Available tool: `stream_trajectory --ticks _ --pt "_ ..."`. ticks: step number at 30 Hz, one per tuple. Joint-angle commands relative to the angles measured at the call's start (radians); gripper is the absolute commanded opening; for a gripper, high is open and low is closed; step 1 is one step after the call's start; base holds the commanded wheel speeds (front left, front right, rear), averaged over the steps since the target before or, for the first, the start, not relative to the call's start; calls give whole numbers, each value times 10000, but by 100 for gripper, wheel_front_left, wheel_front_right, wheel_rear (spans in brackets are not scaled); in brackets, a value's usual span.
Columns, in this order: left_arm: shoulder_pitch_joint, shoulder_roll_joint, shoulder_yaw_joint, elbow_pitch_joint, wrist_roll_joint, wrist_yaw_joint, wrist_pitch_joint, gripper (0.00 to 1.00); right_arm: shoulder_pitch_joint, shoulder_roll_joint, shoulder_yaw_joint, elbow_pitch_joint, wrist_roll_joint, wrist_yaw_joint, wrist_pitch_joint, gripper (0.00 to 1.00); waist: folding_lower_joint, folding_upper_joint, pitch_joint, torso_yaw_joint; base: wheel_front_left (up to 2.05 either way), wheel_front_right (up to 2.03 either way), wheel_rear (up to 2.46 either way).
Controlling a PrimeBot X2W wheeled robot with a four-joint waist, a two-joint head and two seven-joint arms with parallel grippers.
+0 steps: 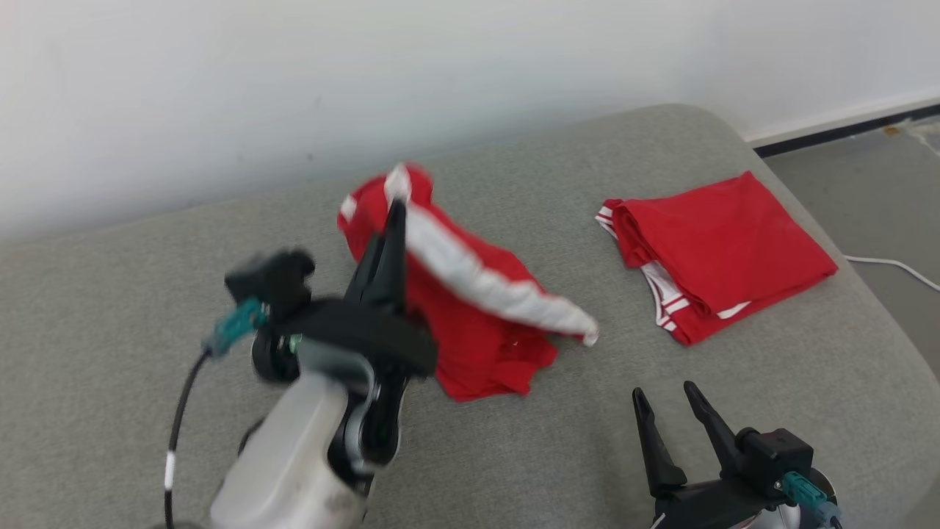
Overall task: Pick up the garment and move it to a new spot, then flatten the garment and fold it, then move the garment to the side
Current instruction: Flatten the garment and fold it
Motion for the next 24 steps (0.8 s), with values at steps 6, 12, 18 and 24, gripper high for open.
stream_trajectory --ticks 6,12,18,24 --pt "2292 33 997 715 658 94 0 0 70 -4 -12 -14 66 -30 -46 100 -1 -1 -13 799 0 0 0" --pt "3466 34 1704 653 802 70 0 0 116 1 -4 -54 -10 -30 43 100 -1 -1 -87 1167 0 0 0" --pt "4525 33 2131 403 781 117 -1 2 223 0 19 -138 -54 -30 150 100 -1 -1 -279 1379 0 0 0" --pt "5122 44 2373 141 961 122 -1 100 333 0 -52 -223 -126 -30 260 100 -1 -1 -449 1526 0 0 0"
